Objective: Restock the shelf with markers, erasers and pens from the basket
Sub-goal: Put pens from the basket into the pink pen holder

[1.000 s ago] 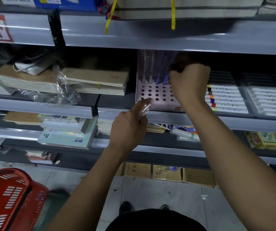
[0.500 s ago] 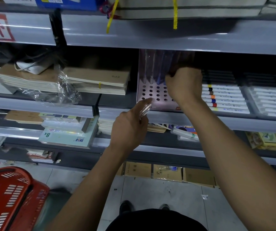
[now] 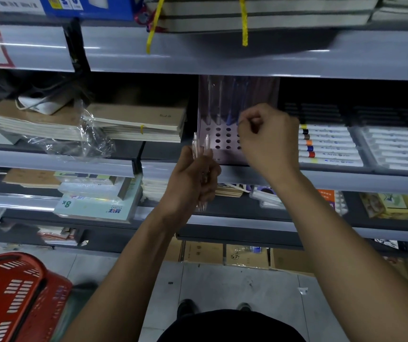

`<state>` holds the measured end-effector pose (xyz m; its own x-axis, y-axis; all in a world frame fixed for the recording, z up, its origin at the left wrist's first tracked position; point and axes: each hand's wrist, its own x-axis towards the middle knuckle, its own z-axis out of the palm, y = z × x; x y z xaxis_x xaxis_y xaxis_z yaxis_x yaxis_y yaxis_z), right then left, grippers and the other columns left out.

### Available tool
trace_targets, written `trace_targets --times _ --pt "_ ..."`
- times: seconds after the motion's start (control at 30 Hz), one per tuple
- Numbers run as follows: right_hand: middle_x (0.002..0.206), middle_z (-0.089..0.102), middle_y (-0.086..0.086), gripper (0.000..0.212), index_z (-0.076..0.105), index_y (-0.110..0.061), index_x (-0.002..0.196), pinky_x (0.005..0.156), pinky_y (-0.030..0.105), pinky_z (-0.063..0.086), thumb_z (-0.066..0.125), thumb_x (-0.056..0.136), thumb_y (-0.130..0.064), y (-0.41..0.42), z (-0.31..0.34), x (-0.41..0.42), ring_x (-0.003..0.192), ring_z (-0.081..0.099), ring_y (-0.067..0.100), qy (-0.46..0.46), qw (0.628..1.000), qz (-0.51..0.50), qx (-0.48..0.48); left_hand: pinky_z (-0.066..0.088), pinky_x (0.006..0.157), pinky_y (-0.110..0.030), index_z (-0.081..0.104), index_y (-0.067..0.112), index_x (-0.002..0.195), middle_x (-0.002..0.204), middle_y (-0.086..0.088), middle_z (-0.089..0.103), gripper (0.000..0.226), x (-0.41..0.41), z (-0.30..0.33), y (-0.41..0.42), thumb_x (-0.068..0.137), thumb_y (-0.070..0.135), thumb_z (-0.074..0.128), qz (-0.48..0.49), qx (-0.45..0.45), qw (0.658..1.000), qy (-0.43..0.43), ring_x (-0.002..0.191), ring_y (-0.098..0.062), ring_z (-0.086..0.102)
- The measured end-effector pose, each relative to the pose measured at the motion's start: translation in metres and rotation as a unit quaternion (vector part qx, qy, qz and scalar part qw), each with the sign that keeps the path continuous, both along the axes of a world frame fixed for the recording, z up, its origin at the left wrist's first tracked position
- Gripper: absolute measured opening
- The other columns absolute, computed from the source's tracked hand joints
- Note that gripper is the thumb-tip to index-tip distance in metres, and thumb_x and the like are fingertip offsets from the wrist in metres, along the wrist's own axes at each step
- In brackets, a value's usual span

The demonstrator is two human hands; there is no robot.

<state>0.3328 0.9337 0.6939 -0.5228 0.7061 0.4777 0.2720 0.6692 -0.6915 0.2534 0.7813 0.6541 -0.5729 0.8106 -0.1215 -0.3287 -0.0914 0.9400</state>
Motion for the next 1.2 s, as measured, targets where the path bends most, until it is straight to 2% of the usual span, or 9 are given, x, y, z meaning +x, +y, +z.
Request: trace_targets --times 0.1,0.27,0.37,0.53,0.67,0.87,1.0,1.1,1.2 --pt "0.074 0.069 -0.018 0.012 0.076 -0.025 0.092 0.064 0.014 0.049 0.067 0.091 -0.018 -0.011 -0.008 0.01 0.067 0.067 -0.001 0.011 0.996 0.059 -0.061 0.028 0.048 -0.025 0.048 0.013 0.105 0.085 -0.006 0.058 0.012 0.003 0.007 0.002 0.112 0.023 0.045 -0.007 0.037 0.998 -0.051 0.051 -0.014 0.032" --pt "0.075 0.069 -0.024 0.012 0.075 -0.029 0.092 0.067 0.022 0.054 0.069 0.094 -0.019 -0.022 -0.019 0.021 0.069 0.069 0.005 0.004 0.987 0.12 -0.105 0.05 0.056 -0.031 0.061 0.01 0.114 0.099 -0.003 0.071 0.023 0.007 0.011 0.002 0.113 0.025 0.043 0.005 0.049 0.997 -0.065 0.064 -0.019 0.053" --pt "0.08 0.072 -0.017 0.012 0.075 -0.029 0.094 0.071 0.037 0.061 0.07 0.095 -0.019 -0.027 -0.022 0.027 0.073 0.071 0.007 0.002 0.98 0.137 -0.142 0.061 0.068 -0.036 0.062 0.007 0.117 0.098 -0.007 0.073 0.026 0.007 0.011 0.001 0.113 0.021 0.04 0.002 0.057 0.996 -0.065 0.08 -0.026 0.062" --pt "0.084 0.073 -0.001 0.013 0.072 -0.022 0.105 0.074 0.045 0.063 0.076 0.093 -0.021 -0.033 -0.023 0.031 0.08 0.074 0.017 0.009 0.967 0.158 -0.198 0.062 0.088 -0.048 0.053 -0.005 0.134 0.128 -0.022 0.071 0.035 0.009 0.008 0.0 0.115 0.02 0.036 0.0 0.049 0.999 -0.017 0.119 -0.038 0.07" --pt "0.084 0.074 -0.011 0.03 0.065 -0.029 0.111 0.076 0.041 0.063 0.082 0.087 -0.024 -0.038 -0.021 0.034 0.077 0.073 0.01 -0.006 0.966 0.166 -0.2 0.057 0.089 -0.055 0.059 0.006 0.132 0.128 -0.017 0.073 0.031 0.01 0.005 -0.001 0.115 0.018 0.035 0.012 0.044 0.998 0.044 0.117 -0.035 0.071" --pt "0.086 0.074 -0.014 0.039 0.061 -0.033 0.117 0.078 0.042 0.063 0.081 0.086 -0.02 -0.041 -0.02 0.035 0.08 0.073 0.007 -0.013 0.968 0.16 -0.192 0.055 0.083 -0.064 0.055 0.002 0.139 0.129 -0.02 0.071 0.036 0.013 0.006 -0.001 0.115 0.023 0.037 0.033 0.027 0.995 0.094 0.111 -0.042 0.07" --pt "0.087 0.074 -0.015 0.045 0.059 -0.03 0.126 0.078 0.04 0.064 0.079 0.087 -0.018 -0.044 -0.018 0.035 0.08 0.073 0.005 -0.011 0.972 0.15 -0.182 0.059 0.067 -0.033 0.054 0.004 0.141 0.126 -0.02 0.07 0.034 0.016 0.01 0.0 0.115 0.019 0.038 0.037 0.048 0.992 0.114 0.101 -0.024 0.074" --pt "0.085 0.074 -0.018 0.045 0.061 -0.026 0.13 0.077 0.037 0.064 0.079 0.089 -0.02 -0.045 -0.018 0.034 0.079 0.073 0.002 -0.006 0.975 0.135 -0.176 0.061 0.078 -0.032 0.055 0.008 0.143 0.126 -0.016 0.071 0.034 0.018 0.011 0.003 0.114 0.019 0.039 0.036 0.049 0.99 0.124 0.111 -0.025 0.073" --pt "0.082 0.072 -0.012 0.028 0.071 -0.027 0.115 0.074 0.036 0.064 0.077 0.089 -0.018 -0.043 -0.017 0.034 0.079 0.072 0.005 -0.01 0.977 0.125 -0.17 0.06 0.081 -0.032 0.055 0.01 0.143 0.125 -0.011 0.072 0.033 0.019 0.012 0.004 0.114 0.018 0.04 0.035 0.048 0.991 0.124 0.114 -0.023 0.072"
